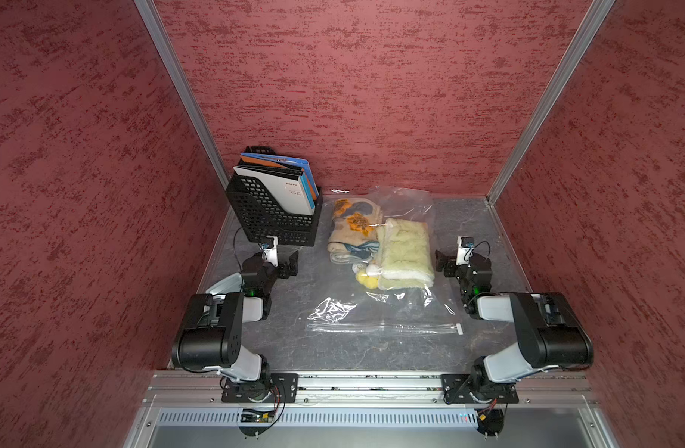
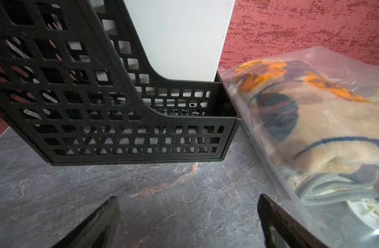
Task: Take the blanket out of the vacuum bag
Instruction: Adjust the vacuum bag at the center of the board.
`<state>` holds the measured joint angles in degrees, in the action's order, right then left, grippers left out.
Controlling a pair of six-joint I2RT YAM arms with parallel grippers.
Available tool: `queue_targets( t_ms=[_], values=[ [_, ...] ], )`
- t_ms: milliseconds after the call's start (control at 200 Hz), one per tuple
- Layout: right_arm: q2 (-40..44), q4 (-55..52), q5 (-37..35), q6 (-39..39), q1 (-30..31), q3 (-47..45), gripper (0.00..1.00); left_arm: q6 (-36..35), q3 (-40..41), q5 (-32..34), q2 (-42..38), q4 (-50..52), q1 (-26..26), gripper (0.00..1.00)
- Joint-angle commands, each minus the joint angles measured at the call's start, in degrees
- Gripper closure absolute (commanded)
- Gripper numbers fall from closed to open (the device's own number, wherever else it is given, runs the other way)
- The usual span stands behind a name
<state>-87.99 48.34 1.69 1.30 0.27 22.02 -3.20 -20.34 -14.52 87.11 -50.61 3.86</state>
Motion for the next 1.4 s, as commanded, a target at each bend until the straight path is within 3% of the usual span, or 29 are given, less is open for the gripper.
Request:
queue_targets(
  t_ms=[0, 1393],
  values=[
    [-0.3, 1.7, -0.8, -0.5, 0.3, 1.1, 0.01, 0.8, -0.8, -0.5, 0.5, -1.3, 0.3, 0.0],
    [-0.3, 1.9, -0.8, -0.6, 0.2, 1.0, 0.01, 1.6, -1.0, -0.3, 0.6, -1.2, 1.0, 0.01]
  ],
)
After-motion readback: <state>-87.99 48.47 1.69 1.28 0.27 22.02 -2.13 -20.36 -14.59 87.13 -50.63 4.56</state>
